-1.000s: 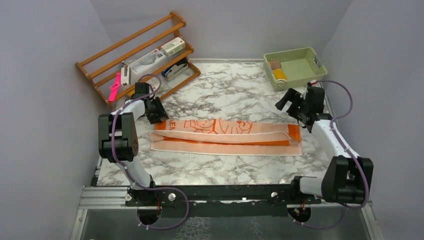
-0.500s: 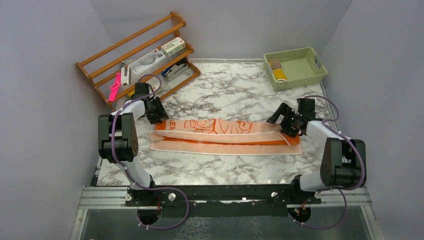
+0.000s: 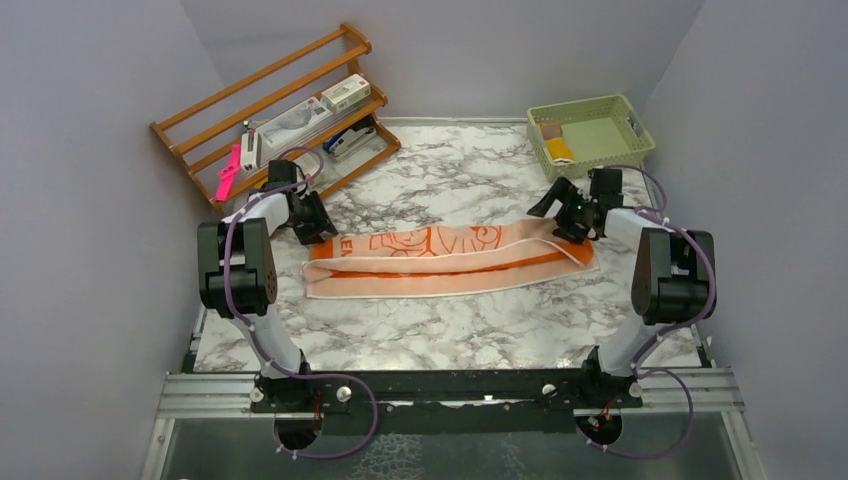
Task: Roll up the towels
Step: Fold the towel at the center of the board.
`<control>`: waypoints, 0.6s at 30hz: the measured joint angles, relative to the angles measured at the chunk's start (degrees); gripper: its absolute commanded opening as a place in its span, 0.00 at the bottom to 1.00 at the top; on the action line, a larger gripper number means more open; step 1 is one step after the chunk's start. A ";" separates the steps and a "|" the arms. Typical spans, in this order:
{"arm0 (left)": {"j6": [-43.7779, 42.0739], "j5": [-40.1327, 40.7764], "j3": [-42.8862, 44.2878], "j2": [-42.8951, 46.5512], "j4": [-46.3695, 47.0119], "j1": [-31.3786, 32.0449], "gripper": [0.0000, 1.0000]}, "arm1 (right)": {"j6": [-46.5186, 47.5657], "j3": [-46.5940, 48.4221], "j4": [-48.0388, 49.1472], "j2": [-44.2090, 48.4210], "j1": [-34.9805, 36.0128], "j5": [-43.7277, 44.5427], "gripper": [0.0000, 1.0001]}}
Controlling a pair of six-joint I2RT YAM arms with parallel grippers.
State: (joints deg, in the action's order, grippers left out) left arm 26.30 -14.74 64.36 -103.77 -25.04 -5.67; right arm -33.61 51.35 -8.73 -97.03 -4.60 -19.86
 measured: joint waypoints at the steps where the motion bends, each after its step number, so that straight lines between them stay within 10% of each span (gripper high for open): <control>1: 0.20 -0.02 0.63 -0.48 -0.37 0.00 0.46 | 0.00 1.49 0.09 -1.31 -0.02 0.00 1.00; 11: 2.82 -0.04 8.17 -5.90 -3.67 0.31 0.44 | 1.36 19.37 -2.40 -14.40 -0.24 1.40 1.00; 18: 2.03 2.23 8.63 -5.40 -4.20 1.09 0.43 | 3.04 14.95 -1.11 -10.62 0.50 2.95 1.00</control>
State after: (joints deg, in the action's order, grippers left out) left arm 28.34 -12.51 72.99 -109.16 -29.23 -4.58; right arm -30.57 66.30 -9.85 -107.66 -4.10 -16.91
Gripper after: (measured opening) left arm 0.434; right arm 0.999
